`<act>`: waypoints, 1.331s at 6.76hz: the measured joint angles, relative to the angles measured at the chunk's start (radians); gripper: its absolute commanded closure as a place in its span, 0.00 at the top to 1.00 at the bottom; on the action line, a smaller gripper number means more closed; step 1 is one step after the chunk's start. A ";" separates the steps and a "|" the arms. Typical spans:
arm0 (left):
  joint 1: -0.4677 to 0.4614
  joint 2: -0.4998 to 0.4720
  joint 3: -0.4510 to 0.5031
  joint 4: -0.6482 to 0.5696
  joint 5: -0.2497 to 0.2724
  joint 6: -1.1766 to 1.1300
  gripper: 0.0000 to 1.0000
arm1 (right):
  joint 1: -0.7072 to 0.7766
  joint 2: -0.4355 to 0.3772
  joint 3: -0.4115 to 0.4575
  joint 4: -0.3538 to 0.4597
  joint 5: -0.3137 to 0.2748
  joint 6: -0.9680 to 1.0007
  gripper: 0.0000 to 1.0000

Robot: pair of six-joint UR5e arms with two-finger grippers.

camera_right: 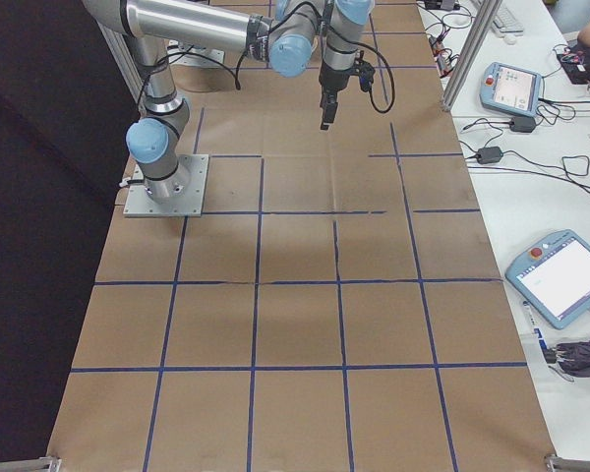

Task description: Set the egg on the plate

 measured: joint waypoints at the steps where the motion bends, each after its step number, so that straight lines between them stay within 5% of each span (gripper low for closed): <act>1: 0.000 0.001 -0.001 0.004 0.003 -0.002 0.93 | 0.000 0.000 0.000 0.000 0.000 0.000 1.00; 5: -0.002 0.035 0.028 0.008 0.006 0.005 0.99 | 0.000 0.000 0.000 0.000 0.000 0.000 1.00; 9: -0.174 0.118 0.263 0.013 0.010 0.009 1.00 | 0.000 0.000 0.000 0.000 0.000 0.000 1.00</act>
